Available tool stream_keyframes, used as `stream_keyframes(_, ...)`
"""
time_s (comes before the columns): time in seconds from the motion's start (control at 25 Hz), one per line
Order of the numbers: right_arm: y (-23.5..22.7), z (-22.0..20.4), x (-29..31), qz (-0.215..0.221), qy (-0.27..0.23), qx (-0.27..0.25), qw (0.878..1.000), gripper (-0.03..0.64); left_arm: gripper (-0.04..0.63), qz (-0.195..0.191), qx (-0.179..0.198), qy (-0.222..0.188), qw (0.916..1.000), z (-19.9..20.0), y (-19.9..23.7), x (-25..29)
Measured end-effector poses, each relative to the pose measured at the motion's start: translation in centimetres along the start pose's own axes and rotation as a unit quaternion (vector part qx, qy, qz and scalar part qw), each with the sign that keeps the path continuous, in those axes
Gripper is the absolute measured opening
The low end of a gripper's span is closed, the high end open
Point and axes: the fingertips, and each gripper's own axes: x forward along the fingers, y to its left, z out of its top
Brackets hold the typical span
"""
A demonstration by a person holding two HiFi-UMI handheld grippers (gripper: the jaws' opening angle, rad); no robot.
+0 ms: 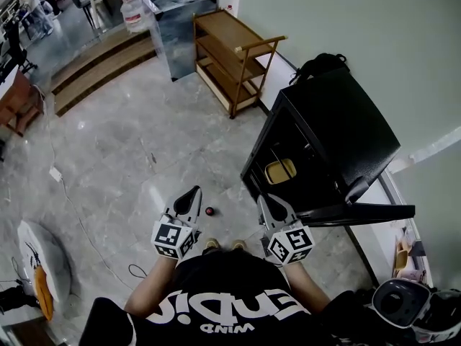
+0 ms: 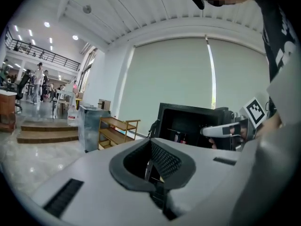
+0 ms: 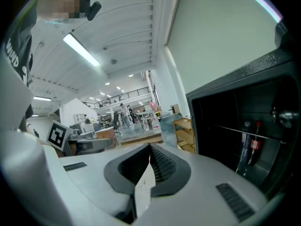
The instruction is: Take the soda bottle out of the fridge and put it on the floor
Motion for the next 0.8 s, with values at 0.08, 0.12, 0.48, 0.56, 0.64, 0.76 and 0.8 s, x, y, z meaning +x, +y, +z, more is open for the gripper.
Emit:
stream_keyframes(0.08,-0.7,-0.1,-0.6,-0.011,0.000,-0.002,1.000,0.023,0.008,0.007,0.005,-0.004,1.0000,0.3,0.2,-0.8)
stream_keyframes(0.12,-1.0,0.0,-0.8,-0.017,0.001,-0.004,1.000,0.023,0.008,0.013,0.006,-0.005,0.9999,0.4,0.5,-1.2)
stream_keyframes(0.48,-3.4,-0.3,-2.4,-0.057,0.004,-0.031,0.998,0.023,0.008,0.045,0.017,-0.026,0.9985,-0.2,0.9,-3.1)
stream_keyframes(0.56,-3.8,-0.7,-2.7,-0.065,0.006,-0.038,0.997,0.023,0.008,0.049,0.007,-0.027,0.9984,-0.6,0.7,-3.2)
stream_keyframes(0.64,-4.0,-1.1,-2.8,-0.069,0.009,-0.041,0.997,0.023,0.008,0.052,0.002,-0.027,0.9983,-1.0,0.6,-3.2)
stream_keyframes(0.76,-4.1,-1.3,-2.8,-0.069,0.008,-0.037,0.997,0.023,0.008,0.061,0.002,-0.026,0.9978,-1.5,0.4,-3.2)
stream_keyframes(0.8,-4.1,-1.3,-2.8,-0.069,0.007,-0.036,0.997,0.023,0.007,0.063,0.003,-0.025,0.9977,-1.6,0.3,-3.3)
